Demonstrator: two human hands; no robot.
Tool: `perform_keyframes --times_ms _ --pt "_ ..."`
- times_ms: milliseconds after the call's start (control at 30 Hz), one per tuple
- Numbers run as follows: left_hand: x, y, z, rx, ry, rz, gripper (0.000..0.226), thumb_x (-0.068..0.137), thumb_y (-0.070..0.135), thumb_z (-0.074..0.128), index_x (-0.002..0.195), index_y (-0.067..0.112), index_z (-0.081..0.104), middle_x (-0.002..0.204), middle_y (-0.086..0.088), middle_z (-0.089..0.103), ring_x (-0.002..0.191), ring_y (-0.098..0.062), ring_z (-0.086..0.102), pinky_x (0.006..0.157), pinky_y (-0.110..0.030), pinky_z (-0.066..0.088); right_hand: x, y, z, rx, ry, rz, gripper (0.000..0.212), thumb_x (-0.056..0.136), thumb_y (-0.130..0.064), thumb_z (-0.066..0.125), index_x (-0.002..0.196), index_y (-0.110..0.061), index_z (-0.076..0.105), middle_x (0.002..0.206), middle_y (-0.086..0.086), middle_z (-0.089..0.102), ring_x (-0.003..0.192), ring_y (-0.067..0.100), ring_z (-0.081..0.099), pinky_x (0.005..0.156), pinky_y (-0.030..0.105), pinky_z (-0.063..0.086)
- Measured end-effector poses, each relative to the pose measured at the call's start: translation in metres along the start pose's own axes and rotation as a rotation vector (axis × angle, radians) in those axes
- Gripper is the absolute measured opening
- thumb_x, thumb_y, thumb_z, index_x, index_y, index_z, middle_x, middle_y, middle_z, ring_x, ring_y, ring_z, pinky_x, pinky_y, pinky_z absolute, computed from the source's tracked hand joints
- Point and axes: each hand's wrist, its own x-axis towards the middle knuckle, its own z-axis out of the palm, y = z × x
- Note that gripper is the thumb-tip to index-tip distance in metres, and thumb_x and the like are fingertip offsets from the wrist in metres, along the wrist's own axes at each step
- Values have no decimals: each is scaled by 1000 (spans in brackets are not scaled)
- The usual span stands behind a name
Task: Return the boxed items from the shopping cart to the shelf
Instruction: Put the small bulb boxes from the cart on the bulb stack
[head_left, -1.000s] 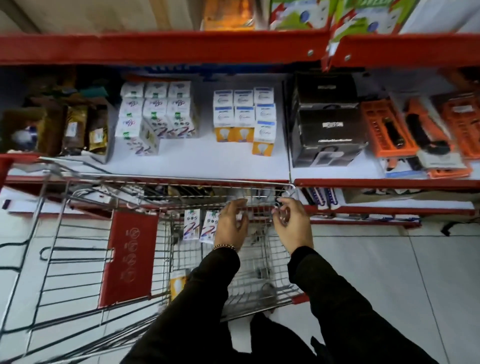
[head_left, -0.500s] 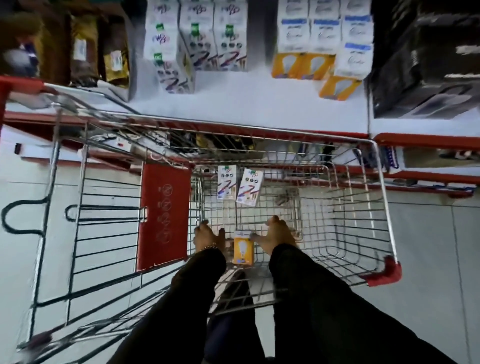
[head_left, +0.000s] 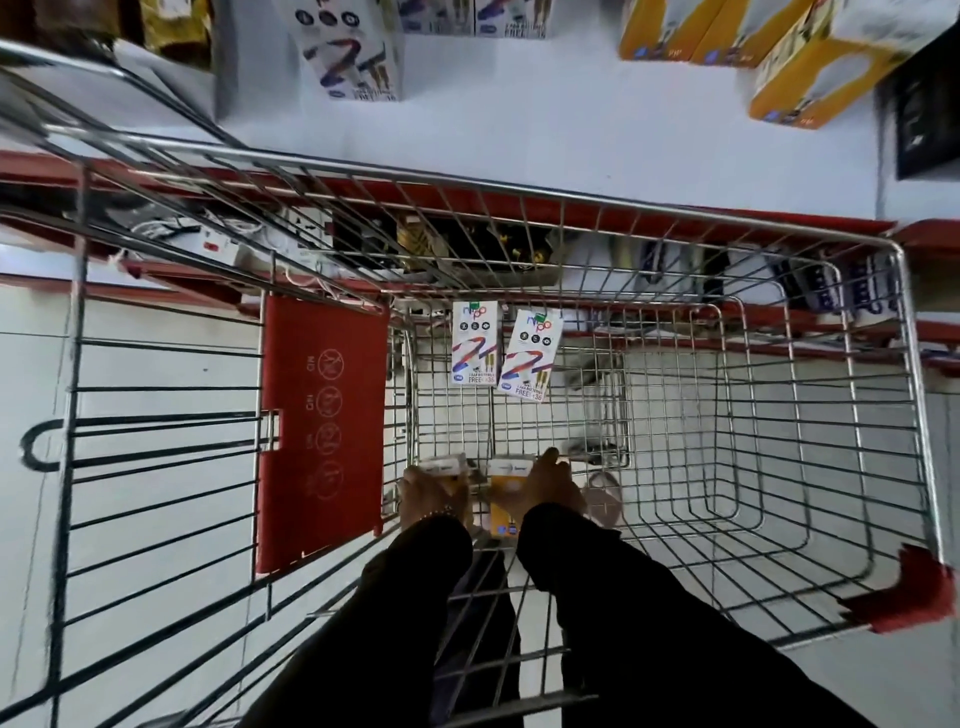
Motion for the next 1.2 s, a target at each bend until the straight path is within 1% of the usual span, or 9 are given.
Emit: perform_keyframes --times_ms 100,133,267,400,600,800,933,1100,1200 --pt "20 -4 14 62 -17 111 91 85 62 54 156 25 10 142 -17 44 124 -38 55 97 -46 48 21 0 12 17 14 16 122 72 -56 79 158 -7 7 156 13 33 139 33 44 105 42 43" --pt "22 -3 14 96 -37 132 87 86 64 51 156 31 10 142 -16 43 122 -38 57 95 -46 49 22 -1 10 11 23 6 120 73 -55 79 158 -9 8 156 13 31 138 34 44 104 43 45" --pt "26 2 12 157 -50 114 65 86 61 54 136 22 45 135 -13 47 116 -37 60 92 -46 51 20 -3 12 -142 155 -114 97 78 -54 72 153 -19 21 153 14 28 135 38 41 98 45 46" --pt "36 8 4 277 -78 107 66 83 57 61 131 13 49 132 -14 55 123 -34 57 99 -43 49 23 -10 12 -216 147 -139 81 80 -59 66 143 -18 36 139 14 42 126 36 47 92 43 49" --pt "24 25 -29 285 -89 65 70 65 54 80 117 10 64 126 -9 64 119 -28 62 91 -36 53 9 -7 -17 -107 115 -74 93 67 -56 80 137 -10 40 132 13 52 122 33 56 94 39 51" --pt "-33 45 -74 221 -43 125 71 56 61 78 108 13 67 116 -7 70 110 -27 67 87 -32 55 -43 7 -72 -18 135 -81 66 65 -51 81 116 -12 64 118 7 64 103 27 67 84 34 57" --pt "-78 64 -96 157 -24 198 70 56 63 76 103 11 72 108 -9 73 103 -27 71 83 -33 58 -82 17 -108 60 155 -128 58 67 -50 81 109 -13 68 106 6 73 95 25 72 85 35 60" --pt "-133 91 -117 135 -30 311 70 59 60 79 110 13 70 111 -8 73 103 -26 70 79 -30 55 -124 29 -152 100 277 -238 41 67 -40 84 99 -17 71 98 1 75 90 21 72 78 30 60" --pt "-163 112 -131 138 27 371 75 62 59 79 120 13 63 118 -7 70 108 -26 68 84 -31 55 -142 33 -179 71 353 -283 39 70 -38 84 100 -18 71 102 1 75 94 20 70 77 29 58"
